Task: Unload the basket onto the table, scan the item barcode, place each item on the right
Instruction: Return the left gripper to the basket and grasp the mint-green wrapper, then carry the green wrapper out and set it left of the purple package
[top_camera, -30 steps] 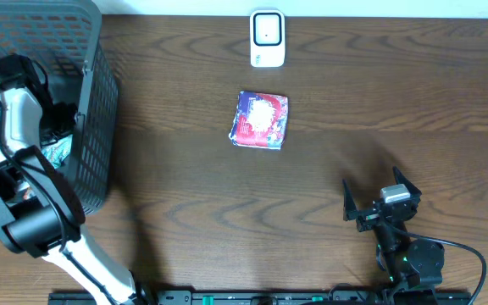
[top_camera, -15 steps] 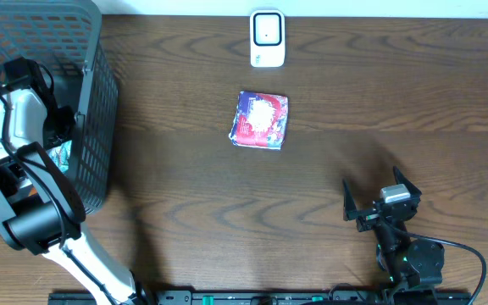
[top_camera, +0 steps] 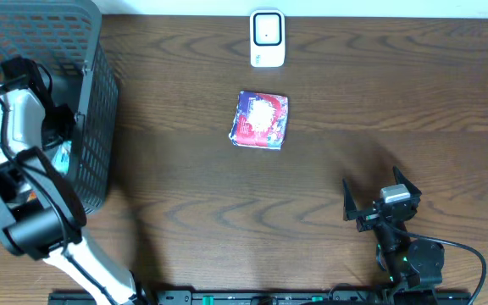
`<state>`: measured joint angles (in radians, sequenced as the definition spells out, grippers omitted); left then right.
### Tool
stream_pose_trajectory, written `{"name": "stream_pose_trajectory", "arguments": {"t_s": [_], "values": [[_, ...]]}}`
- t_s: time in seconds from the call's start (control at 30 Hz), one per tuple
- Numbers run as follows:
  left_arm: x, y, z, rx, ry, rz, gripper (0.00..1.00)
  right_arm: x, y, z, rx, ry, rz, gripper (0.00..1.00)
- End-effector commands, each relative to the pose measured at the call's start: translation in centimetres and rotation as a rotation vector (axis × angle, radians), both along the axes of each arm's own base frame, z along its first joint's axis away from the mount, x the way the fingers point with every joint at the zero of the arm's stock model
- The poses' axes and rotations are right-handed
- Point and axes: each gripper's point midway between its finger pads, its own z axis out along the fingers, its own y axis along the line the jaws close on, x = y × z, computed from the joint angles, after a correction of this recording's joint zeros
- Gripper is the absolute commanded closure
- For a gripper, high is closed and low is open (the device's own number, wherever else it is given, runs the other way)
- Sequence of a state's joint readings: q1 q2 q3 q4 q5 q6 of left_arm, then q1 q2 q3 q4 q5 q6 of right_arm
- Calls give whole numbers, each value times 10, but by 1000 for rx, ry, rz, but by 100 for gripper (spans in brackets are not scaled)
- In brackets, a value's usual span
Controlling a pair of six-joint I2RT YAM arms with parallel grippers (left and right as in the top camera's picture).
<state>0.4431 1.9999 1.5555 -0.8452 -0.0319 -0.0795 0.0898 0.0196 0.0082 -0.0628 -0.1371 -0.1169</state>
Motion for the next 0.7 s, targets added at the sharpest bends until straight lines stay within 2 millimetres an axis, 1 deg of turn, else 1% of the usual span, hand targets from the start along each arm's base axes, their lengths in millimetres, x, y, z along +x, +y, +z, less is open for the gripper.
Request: {"name": "stream_pose_trajectory", "arguments": {"t_s": [0.0,0.07,0.17,0.2,0.23,0.33,0.4,0.43,0.47,0.57,0.67], "values": [[35,-17,107,-47,-369,37,93,0,0,-2,6,7,-2,1],[41,-21,156,-35,-529,58,93,0,0,-2,6,7,-2,1],[37,-23,233,11,-762,111,93,0,0,-2,6,7,-2,1],[33,-24,253,23,-817,116,93,0,0,-2,6,7,-2,1],[26,-28,287,42,-915,124,93,0,0,-2,6,7,-2,1],[5,-40,344,55,-1083,143,93,0,0,-2,6,7,-2,1],[-9,-53,370,31,-1165,161,93,0,0,-2,6,7,-2,1],[-15,-63,382,0,-1204,173,93,0,0,-2,6,7,-2,1],[-19,-74,389,-34,-1229,172,93,0,0,-2,6,7,-2,1],[-21,-123,404,-168,-1270,74,93,0,0,-2,6,7,-2,1],[-17,-180,405,-284,-1253,-71,93,0,0,-2,6,7,-2,1]]}}
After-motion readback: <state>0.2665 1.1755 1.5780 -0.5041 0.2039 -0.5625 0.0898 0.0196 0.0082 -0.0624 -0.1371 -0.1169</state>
